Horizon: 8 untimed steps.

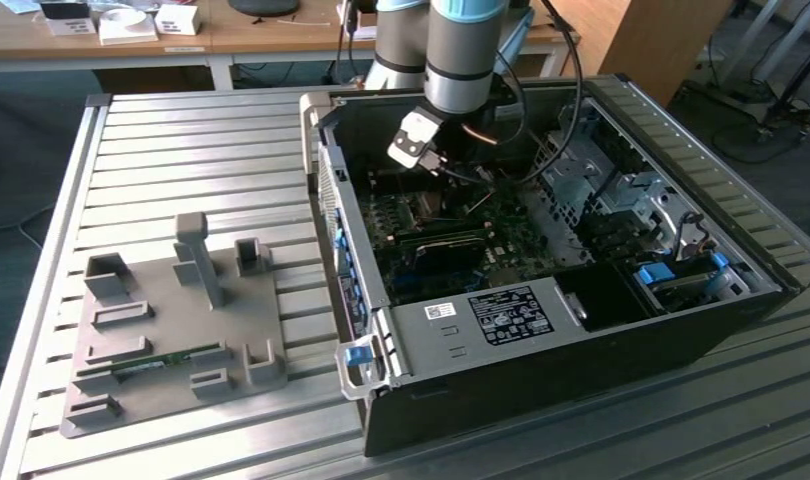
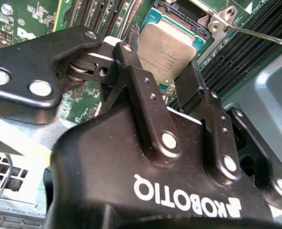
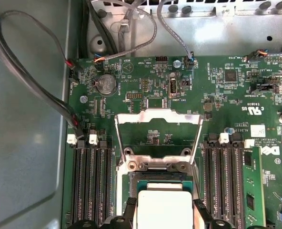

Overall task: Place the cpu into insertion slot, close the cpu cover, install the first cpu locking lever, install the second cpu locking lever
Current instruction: 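Place the cpu into insertion slot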

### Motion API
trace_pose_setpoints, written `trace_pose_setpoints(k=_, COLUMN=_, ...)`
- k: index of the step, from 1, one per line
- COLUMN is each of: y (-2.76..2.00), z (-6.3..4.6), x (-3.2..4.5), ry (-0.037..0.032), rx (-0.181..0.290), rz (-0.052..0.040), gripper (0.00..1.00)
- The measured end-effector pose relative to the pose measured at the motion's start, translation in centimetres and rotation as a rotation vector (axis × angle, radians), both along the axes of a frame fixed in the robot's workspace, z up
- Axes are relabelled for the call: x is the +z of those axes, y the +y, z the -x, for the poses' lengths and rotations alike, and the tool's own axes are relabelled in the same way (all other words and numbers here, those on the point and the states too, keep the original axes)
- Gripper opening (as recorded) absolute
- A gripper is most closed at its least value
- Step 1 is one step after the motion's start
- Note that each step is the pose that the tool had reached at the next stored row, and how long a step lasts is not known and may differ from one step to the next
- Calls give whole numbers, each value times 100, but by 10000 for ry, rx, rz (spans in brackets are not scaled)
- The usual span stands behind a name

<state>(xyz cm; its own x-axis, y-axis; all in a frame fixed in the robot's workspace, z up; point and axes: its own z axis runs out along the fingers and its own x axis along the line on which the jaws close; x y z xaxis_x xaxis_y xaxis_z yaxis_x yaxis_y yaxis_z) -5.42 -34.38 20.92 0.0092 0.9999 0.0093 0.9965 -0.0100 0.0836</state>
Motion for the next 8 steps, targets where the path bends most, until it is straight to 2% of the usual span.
trace_pose_setpoints(k=8, y=0, z=3, x=-40, ry=1, rx=-1, rz=-8, gripper=54)
